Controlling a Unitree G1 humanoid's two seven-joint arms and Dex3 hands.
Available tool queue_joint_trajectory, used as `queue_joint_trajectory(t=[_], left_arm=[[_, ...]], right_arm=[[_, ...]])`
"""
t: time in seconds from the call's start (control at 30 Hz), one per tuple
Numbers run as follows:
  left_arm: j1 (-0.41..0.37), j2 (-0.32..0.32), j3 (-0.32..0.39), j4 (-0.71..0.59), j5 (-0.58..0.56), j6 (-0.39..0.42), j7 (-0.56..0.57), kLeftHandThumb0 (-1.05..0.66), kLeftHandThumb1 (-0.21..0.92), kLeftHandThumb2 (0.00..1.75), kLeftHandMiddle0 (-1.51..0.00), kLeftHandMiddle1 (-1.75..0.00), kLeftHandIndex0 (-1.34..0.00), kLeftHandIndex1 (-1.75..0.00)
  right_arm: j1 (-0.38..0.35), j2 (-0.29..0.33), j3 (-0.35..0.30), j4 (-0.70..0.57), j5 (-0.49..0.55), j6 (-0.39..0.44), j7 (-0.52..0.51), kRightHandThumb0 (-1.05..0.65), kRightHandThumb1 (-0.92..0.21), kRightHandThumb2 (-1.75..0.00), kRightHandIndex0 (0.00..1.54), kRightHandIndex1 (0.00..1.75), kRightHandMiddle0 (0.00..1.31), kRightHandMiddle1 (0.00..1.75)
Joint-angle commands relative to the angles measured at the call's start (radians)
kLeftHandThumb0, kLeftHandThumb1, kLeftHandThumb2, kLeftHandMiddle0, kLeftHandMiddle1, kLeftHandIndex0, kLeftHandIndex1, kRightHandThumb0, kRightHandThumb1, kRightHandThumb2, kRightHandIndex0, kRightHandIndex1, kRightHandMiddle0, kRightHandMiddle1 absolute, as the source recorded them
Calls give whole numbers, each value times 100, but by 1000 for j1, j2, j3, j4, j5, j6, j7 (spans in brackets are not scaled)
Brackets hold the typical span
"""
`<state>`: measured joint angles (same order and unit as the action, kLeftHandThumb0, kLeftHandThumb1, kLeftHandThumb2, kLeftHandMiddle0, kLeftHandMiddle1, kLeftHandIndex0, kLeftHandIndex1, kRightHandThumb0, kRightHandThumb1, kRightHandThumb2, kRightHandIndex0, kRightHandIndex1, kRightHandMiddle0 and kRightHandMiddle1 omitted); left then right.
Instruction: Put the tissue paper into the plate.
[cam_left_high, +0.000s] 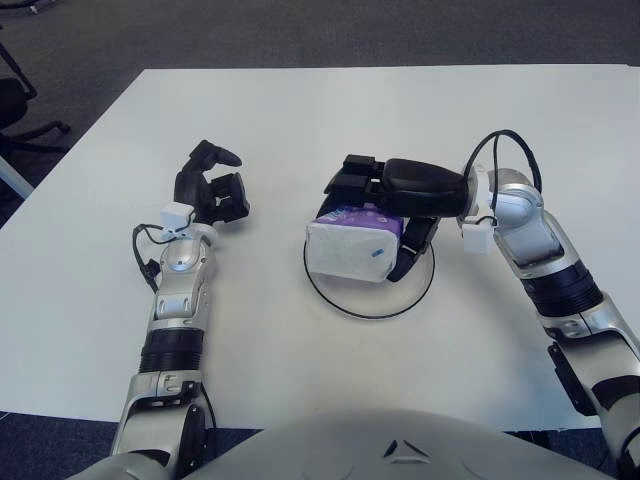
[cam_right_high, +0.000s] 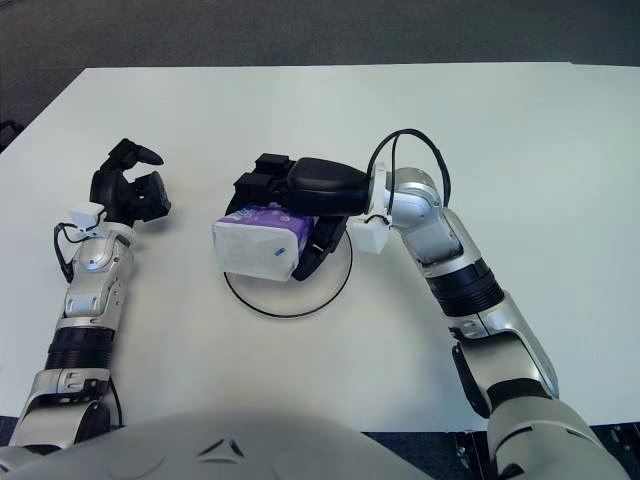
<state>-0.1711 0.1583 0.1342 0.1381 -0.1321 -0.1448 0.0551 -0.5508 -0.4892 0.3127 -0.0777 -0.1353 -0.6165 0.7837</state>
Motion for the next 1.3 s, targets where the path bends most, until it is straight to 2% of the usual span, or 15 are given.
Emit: queue_joint_trajectory(t=[0.0,0.17,0.47,0.63,0.77,0.9,1.0,1.27], left_arm=[[135,-101,-30,116,0,18,3,-48,31,132,-121,-175,-62,-175],[129,-103,-27,126,-2,9,4,-48,32,131,-121,-175,-61,-175],[135,-101,-37,112,14,3,12,-48,32,131,-121,-175,-61,-175],[136,-101,-37,112,17,2,10,-48,32,131,-122,-175,-61,-175],[139,-102,-37,110,14,-9,3,-48,32,131,-122,-175,-62,-175],[140,-102,-37,110,11,-12,-2,-49,31,132,-124,-175,-62,-175],[141,-102,-37,110,9,-16,-5,-49,31,133,-125,-175,-62,-175],[139,-108,-33,109,1,-24,-6,-49,30,134,-125,-175,-63,-175]], right_arm=[[-21,-15,-2,6,10,-8,6,-95,-92,-29,1,10,0,44],[-21,-16,1,7,43,15,24,-99,-92,-27,0,1,0,37],[-30,-29,-2,12,50,5,40,-104,-92,-31,0,0,0,23],[-30,-32,-5,8,46,14,42,-105,-92,-27,0,0,0,23],[-28,-38,-20,9,8,-25,17,-105,-92,-23,0,0,0,19],[-26,-55,-25,1,4,-15,25,-105,-92,-20,0,0,0,17],[-21,-63,-29,-16,-6,18,24,-105,-92,-21,0,0,0,18],[-27,-94,-53,-16,-17,11,17,-105,-92,-25,0,0,0,15]])
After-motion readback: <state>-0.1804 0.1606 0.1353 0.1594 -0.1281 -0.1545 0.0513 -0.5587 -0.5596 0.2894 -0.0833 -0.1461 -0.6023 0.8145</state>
